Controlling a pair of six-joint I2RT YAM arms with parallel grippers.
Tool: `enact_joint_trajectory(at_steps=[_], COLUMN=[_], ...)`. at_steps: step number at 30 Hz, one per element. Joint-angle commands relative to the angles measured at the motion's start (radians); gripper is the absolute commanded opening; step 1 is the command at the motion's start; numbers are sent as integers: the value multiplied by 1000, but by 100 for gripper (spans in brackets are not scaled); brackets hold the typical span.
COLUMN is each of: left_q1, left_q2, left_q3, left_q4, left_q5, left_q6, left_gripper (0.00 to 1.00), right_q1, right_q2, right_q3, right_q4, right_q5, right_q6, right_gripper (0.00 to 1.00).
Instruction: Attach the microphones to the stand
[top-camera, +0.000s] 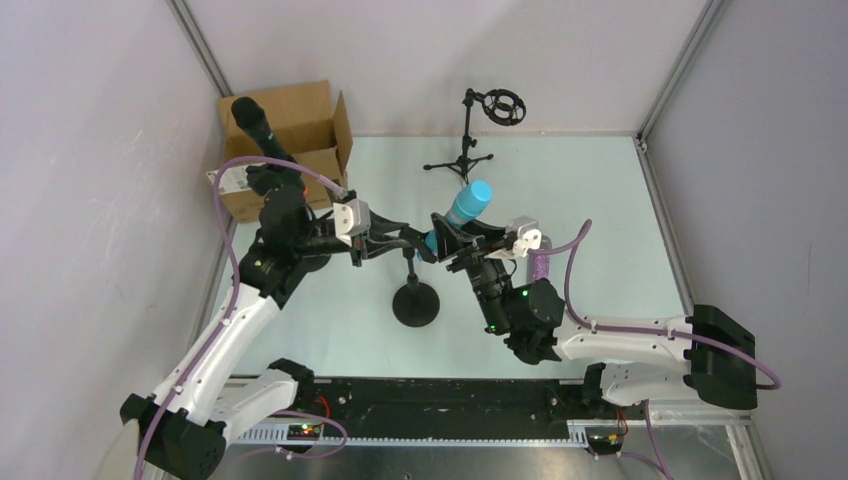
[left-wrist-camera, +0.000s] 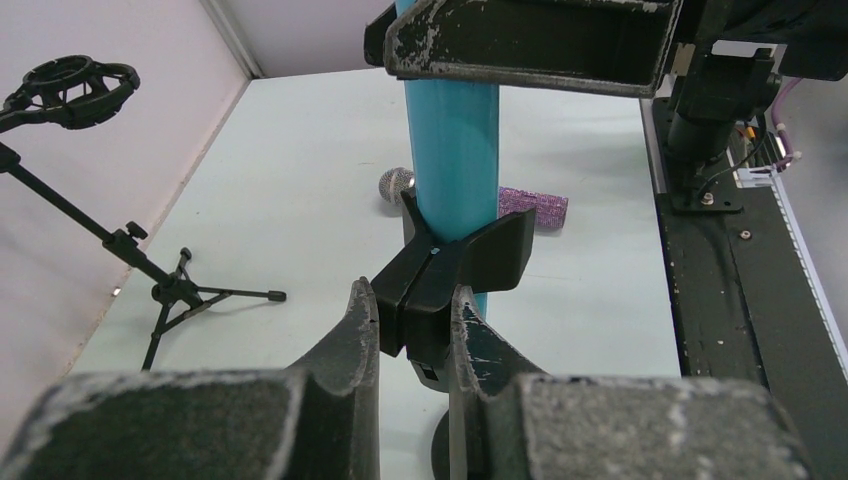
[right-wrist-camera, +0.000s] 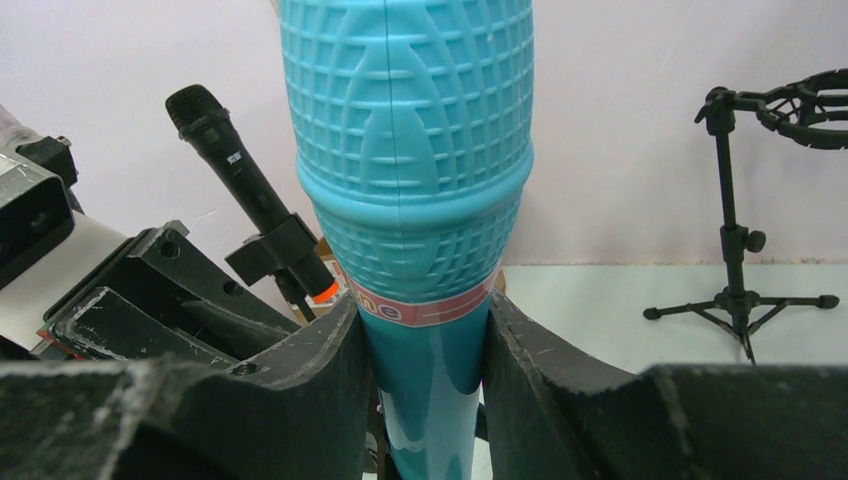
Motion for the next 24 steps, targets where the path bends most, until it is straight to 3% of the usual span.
enact_joint_trajectory(at_steps=[1,4,7,9,12,18,20,24], left_q1=[-6,-8,-19,-20,-21,-20,-20,-20], left_q2=[2,-4,-20,-21,-20,-23,-25,-28], left_q3=[-23,-23,-27,-25,-24,-22,-23,-21], left_q4=[-23,-37,-49,-53,-60,-66,-69,-73], left_q5=[-66,-35,-41,-50,-53,-50,-50,-46], left_q6=[41,69,95,99,105,106,110,114], left_gripper=[0,28,32,29,12,12,4,0], right_q1=[8,8,8,8,8,5,3,-5], right_q2=[-7,-8,-3,0,8,24,28,36], right_q3=[4,4,4,4,3,1,0,-4], right_q4=[106,106,102,94,89,87,84,87], right_q5=[17,18,25,33,45,47,54,47], right_q6=[-35,-32,-28,-25,-19,-2,8,25], right_gripper=[0,0,0,0,0,0,0,0])
